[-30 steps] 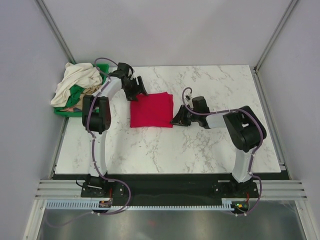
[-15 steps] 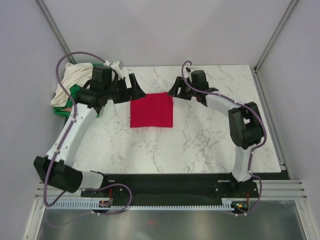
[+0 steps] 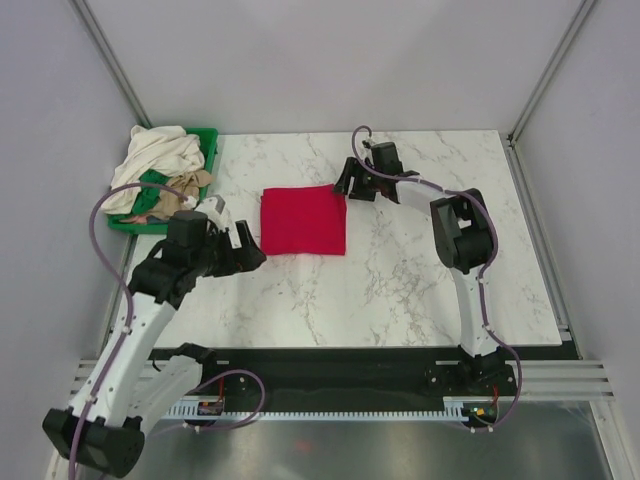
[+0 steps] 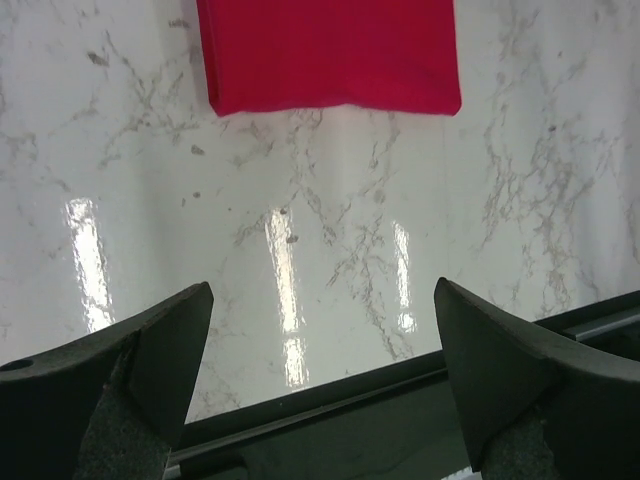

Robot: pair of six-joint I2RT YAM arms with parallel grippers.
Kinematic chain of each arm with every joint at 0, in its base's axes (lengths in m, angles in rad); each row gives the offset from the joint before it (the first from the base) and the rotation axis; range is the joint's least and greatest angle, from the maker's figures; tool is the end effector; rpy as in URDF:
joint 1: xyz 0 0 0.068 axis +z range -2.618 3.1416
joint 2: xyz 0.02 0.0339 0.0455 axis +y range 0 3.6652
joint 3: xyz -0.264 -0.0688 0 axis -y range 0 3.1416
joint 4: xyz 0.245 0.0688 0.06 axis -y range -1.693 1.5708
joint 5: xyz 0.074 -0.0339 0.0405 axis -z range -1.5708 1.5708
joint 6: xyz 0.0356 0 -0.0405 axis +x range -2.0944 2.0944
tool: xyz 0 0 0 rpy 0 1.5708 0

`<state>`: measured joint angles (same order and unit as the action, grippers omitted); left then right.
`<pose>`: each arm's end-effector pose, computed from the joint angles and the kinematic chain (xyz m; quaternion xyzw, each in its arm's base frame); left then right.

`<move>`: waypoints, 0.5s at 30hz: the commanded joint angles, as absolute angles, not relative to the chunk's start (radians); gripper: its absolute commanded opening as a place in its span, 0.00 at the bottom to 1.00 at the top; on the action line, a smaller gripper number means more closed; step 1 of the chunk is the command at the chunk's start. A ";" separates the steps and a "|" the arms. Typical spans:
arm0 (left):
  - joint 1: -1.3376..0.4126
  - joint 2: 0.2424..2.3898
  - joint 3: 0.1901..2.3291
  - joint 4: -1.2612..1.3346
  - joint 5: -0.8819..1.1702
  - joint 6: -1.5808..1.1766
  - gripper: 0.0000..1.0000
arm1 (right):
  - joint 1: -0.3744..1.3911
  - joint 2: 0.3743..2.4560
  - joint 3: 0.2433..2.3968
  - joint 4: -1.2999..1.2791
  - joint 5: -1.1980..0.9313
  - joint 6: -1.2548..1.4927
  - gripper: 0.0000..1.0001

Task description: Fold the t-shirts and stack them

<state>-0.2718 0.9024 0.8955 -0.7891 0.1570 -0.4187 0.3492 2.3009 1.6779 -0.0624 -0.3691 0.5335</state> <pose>0.1701 -0.0532 0.3010 -0.0382 0.9227 -0.1958 0.3298 0.4777 0.1876 0.1481 0.0035 0.8917 0.3298 0.3099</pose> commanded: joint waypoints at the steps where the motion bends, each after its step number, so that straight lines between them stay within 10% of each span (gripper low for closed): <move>1: -0.275 0.790 0.891 -0.732 0.088 -0.433 1.00 | 0.360 2.335 1.652 -0.034 -0.396 0.554 0.73; 15: -0.278 0.766 0.917 -0.778 0.092 -0.430 0.99 | 0.295 2.324 1.701 -0.162 -0.309 0.448 0.00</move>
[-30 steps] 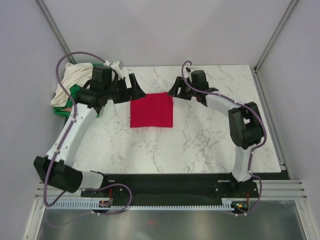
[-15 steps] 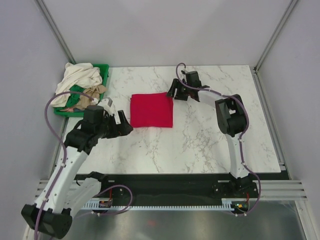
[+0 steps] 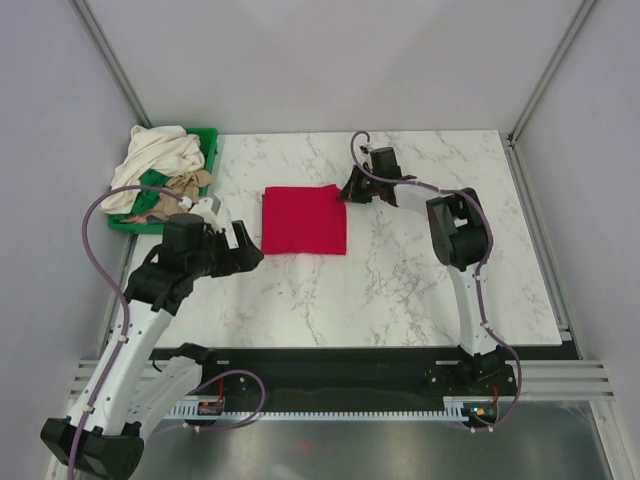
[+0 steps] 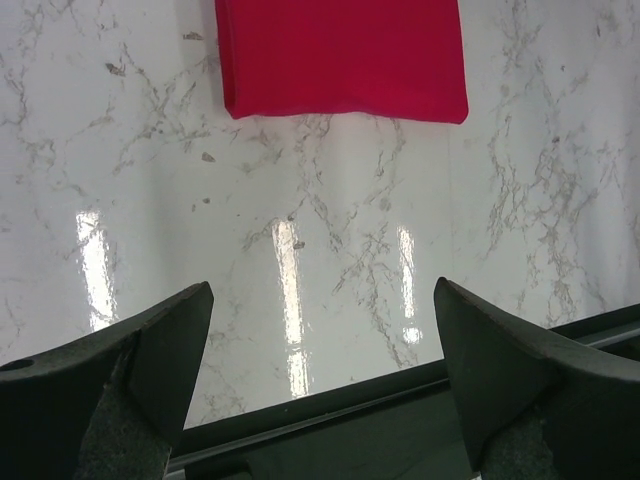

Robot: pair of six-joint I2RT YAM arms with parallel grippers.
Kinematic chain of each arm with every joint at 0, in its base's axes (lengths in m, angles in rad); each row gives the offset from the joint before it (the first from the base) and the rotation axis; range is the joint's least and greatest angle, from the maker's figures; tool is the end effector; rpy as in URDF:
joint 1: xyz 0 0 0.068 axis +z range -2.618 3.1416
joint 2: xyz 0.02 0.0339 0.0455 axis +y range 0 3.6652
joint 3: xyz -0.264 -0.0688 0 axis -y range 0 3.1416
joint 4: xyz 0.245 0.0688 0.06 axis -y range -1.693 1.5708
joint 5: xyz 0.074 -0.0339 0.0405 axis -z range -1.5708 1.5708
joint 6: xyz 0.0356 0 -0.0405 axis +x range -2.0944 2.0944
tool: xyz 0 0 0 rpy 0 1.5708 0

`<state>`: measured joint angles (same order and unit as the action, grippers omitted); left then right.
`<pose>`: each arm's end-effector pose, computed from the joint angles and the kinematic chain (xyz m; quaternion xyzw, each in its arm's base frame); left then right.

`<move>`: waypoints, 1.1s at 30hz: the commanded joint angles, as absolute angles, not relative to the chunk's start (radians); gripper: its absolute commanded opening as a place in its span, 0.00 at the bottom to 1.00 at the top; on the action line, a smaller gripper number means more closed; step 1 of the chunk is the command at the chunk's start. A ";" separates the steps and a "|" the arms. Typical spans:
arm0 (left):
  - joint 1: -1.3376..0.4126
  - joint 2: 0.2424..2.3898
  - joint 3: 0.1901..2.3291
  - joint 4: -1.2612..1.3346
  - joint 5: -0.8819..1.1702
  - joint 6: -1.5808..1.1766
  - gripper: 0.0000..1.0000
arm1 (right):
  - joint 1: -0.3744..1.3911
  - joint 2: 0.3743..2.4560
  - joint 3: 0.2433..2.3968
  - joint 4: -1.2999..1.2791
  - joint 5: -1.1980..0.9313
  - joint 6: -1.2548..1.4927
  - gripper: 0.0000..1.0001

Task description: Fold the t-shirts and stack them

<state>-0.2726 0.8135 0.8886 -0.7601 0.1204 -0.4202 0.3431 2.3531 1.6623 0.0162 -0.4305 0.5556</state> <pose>0.1560 -0.0480 0.3144 -0.0408 0.9013 -0.1964 0.3839 0.4811 0.1876 0.1245 0.0014 0.8853 0.3572 0.2976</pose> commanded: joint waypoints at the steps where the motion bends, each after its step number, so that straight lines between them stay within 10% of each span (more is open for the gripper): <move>1: -0.278 0.758 0.934 -0.793 0.083 -0.426 0.99 | 0.257 2.310 1.716 -0.191 -0.248 0.415 0.00; 18: -0.250 0.712 0.896 -0.784 0.031 -0.426 0.99 | 0.029 2.462 2.183 -0.241 0.397 -0.262 0.02; 19: -0.232 0.713 0.896 -0.782 0.034 -0.426 0.99 | 0.005 2.473 2.195 -0.209 0.440 -0.255 0.05; 22: -0.195 0.729 0.896 -0.781 0.051 -0.420 0.99 | -0.029 2.542 2.325 -0.143 0.536 -0.181 0.81; 23: -0.187 0.736 0.896 -0.781 0.055 -0.420 0.98 | -0.031 2.560 2.368 -0.149 0.558 -0.131 0.91; 33: -0.111 0.746 0.893 -0.772 0.087 -0.414 0.98 | 0.060 2.195 1.978 -0.092 0.194 0.304 0.95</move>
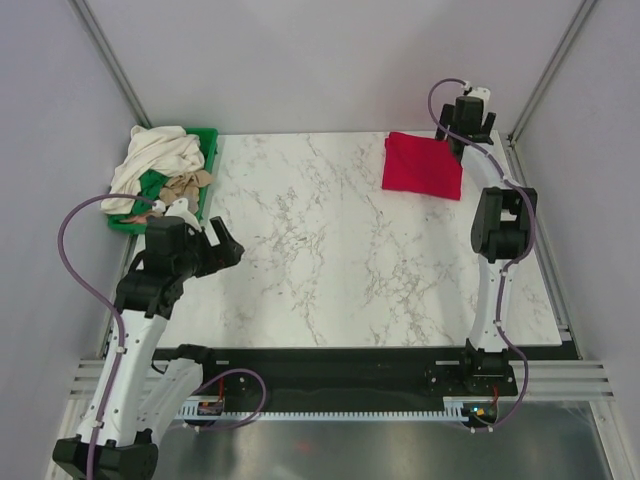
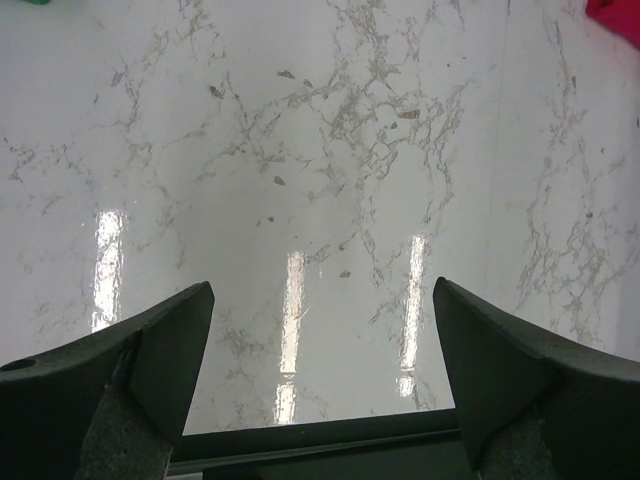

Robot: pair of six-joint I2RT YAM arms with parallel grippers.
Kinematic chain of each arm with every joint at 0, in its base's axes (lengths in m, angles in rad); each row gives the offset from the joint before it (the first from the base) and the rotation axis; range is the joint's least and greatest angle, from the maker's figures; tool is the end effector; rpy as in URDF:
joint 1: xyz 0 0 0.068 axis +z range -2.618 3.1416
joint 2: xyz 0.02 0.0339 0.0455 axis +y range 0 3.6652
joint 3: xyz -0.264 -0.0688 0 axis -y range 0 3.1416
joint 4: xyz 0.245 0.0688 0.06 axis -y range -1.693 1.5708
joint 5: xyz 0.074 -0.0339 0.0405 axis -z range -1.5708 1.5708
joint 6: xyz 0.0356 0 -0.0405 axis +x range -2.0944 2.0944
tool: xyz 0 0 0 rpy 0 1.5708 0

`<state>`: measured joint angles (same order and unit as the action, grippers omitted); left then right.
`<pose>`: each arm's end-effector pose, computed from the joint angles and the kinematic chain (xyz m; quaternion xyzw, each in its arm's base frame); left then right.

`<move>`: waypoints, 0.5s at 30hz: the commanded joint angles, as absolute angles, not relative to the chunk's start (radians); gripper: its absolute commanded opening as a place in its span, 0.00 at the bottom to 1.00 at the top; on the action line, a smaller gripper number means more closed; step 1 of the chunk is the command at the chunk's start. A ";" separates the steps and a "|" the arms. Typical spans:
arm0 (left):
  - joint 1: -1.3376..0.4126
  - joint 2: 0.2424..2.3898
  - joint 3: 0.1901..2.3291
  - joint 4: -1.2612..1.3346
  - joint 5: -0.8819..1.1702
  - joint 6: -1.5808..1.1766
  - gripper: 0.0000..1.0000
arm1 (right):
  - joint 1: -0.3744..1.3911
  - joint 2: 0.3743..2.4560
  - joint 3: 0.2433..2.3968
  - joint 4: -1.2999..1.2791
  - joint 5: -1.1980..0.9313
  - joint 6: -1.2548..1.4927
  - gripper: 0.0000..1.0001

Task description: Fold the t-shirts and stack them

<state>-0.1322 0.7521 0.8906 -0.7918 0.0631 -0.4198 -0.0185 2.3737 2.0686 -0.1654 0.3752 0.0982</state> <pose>0.1470 -0.0218 0.3205 -0.1146 0.8889 -0.1478 0.4181 0.5568 -0.0233 0.2320 0.1462 0.8304 -0.1384 0.5196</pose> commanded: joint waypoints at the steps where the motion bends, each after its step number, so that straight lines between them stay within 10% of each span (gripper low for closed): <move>1: -0.107 0.744 0.891 -0.772 0.089 -0.413 0.98 | 0.067 2.180 1.945 -0.084 0.128 0.352 0.94; 15: -0.100 0.692 0.887 -0.769 0.080 -0.416 0.98 | 0.155 2.273 1.666 0.023 -0.181 0.568 0.84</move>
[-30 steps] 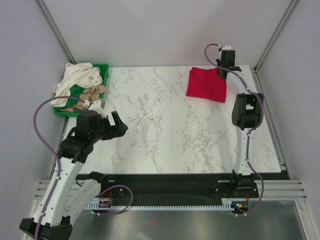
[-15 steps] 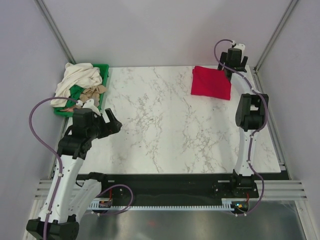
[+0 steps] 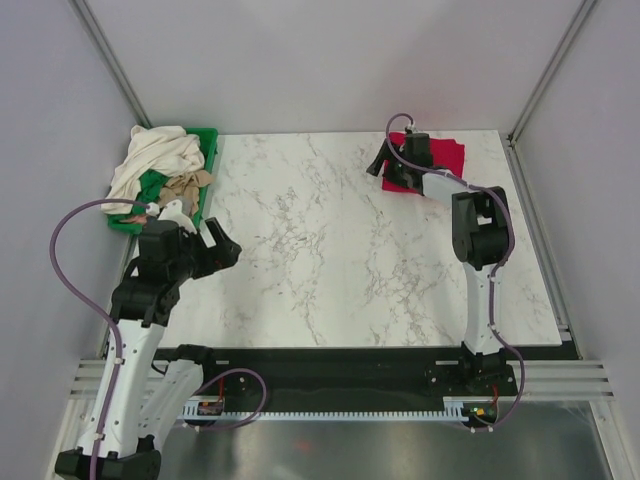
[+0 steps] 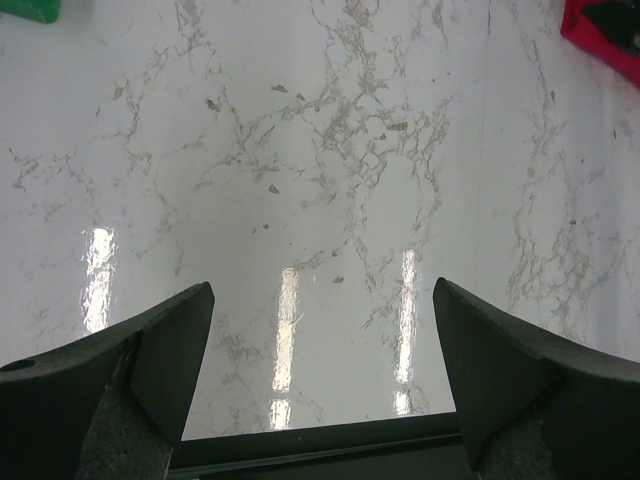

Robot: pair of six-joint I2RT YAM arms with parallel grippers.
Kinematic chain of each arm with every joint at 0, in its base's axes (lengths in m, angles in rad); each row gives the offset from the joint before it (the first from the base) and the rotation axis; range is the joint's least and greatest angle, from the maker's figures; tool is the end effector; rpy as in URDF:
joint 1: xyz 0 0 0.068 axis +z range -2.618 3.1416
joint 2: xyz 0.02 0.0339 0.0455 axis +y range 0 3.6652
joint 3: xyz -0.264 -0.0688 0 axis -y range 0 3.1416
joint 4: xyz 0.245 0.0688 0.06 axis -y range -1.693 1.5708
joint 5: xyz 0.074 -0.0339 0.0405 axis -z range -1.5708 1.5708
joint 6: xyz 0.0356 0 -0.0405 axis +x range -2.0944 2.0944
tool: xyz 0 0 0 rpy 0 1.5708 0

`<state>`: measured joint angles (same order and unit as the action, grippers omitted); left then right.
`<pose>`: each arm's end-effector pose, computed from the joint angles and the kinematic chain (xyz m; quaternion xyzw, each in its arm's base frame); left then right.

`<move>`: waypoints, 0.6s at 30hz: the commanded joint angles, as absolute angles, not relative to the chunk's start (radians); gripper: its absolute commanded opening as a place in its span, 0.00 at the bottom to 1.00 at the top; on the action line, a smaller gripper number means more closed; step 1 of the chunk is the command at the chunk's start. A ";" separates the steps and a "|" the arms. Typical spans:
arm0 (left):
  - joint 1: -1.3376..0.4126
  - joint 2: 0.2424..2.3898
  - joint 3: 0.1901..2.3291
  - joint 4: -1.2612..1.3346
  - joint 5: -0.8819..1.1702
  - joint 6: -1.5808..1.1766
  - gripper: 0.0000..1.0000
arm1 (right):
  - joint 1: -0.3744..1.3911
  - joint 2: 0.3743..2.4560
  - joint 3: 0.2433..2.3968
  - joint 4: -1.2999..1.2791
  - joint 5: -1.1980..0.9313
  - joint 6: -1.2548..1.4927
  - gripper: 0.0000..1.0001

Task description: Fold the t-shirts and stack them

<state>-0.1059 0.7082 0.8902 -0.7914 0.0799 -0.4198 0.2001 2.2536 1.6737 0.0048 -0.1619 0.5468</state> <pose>0.1383 -0.0176 0.3259 -0.1202 0.8780 -0.1542 0.4370 0.5045 0.1082 0.1749 0.1130 0.8693 0.2398 0.4172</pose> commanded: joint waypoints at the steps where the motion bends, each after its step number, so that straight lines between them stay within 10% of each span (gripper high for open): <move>1: -0.100 0.689 0.887 -0.770 0.080 -0.417 0.98 | 0.147 2.275 1.664 0.014 -0.170 0.552 0.85; 18: -0.100 0.683 0.885 -0.767 0.081 -0.417 0.98 | -0.040 2.336 1.775 -0.186 -0.213 0.362 0.85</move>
